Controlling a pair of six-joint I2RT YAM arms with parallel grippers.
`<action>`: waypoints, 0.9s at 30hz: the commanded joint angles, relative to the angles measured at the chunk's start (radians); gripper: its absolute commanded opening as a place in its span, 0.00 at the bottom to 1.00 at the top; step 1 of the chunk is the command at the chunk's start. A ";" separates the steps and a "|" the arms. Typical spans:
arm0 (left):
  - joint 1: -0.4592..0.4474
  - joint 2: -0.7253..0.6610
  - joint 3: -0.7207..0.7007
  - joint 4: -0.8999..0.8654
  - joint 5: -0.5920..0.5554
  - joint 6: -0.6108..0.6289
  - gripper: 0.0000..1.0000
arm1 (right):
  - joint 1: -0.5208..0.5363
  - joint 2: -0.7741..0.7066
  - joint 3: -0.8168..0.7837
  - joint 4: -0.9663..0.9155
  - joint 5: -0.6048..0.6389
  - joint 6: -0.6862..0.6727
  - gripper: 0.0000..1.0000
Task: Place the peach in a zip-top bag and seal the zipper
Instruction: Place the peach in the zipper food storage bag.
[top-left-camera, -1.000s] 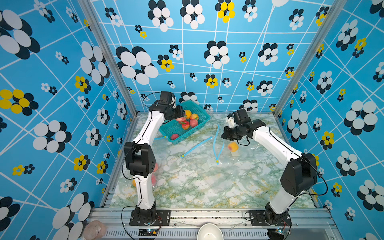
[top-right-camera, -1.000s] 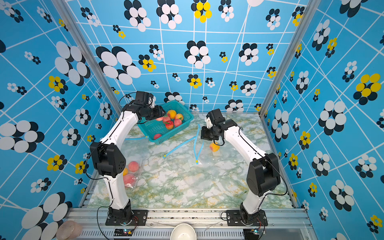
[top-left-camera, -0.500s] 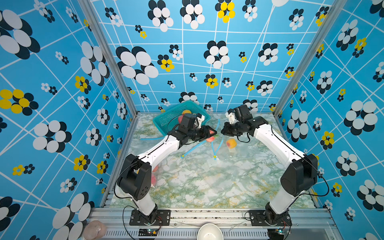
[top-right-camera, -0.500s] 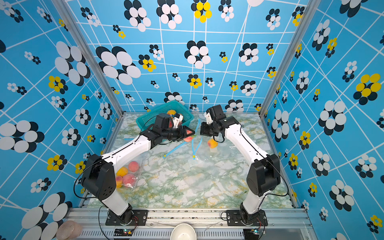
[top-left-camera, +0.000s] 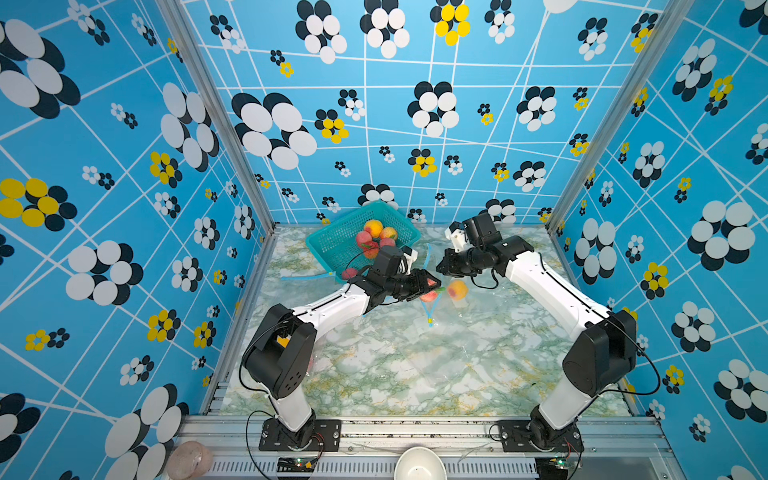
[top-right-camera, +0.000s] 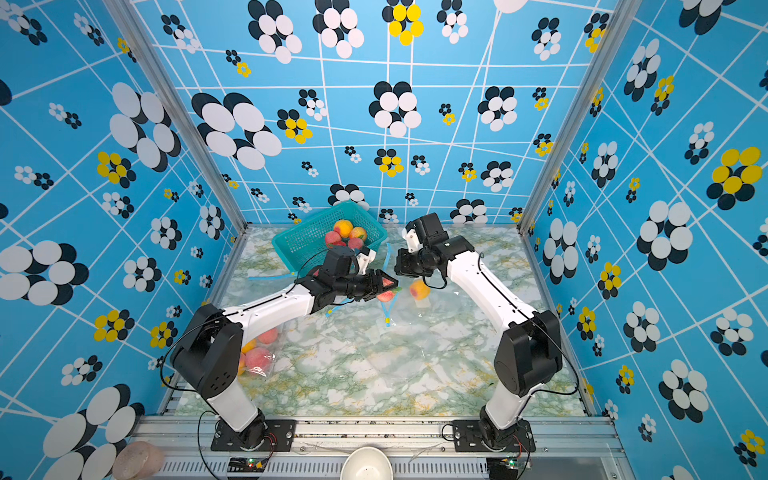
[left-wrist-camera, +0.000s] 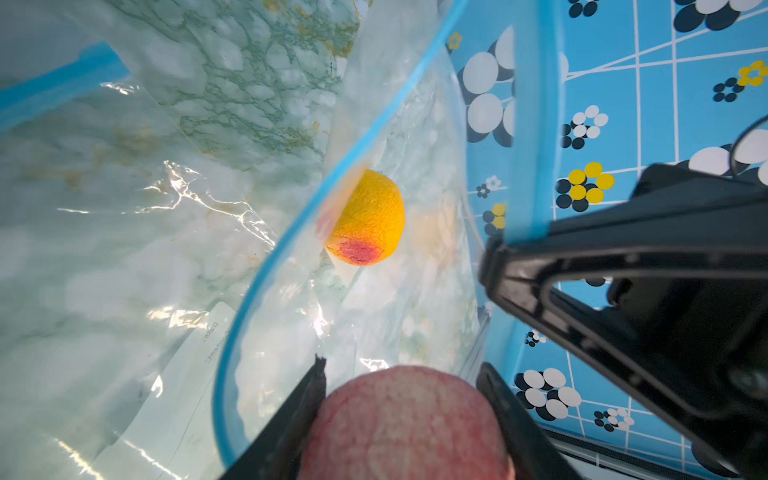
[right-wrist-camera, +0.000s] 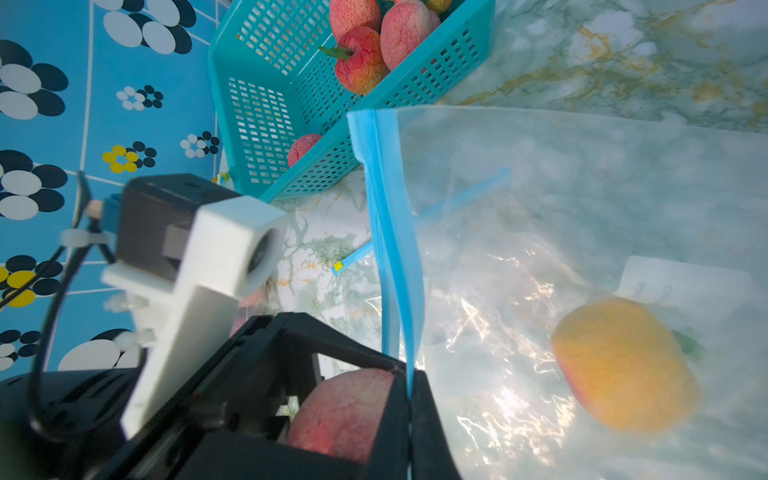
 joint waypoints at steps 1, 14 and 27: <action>-0.001 0.029 0.030 0.001 -0.043 0.000 0.56 | 0.004 -0.052 -0.026 0.012 -0.018 0.015 0.00; -0.043 0.057 0.103 -0.187 -0.234 0.108 0.63 | 0.005 -0.088 -0.051 0.050 -0.080 0.054 0.00; -0.094 0.003 0.170 -0.330 -0.415 0.180 0.77 | 0.008 -0.081 -0.067 0.094 -0.085 0.100 0.00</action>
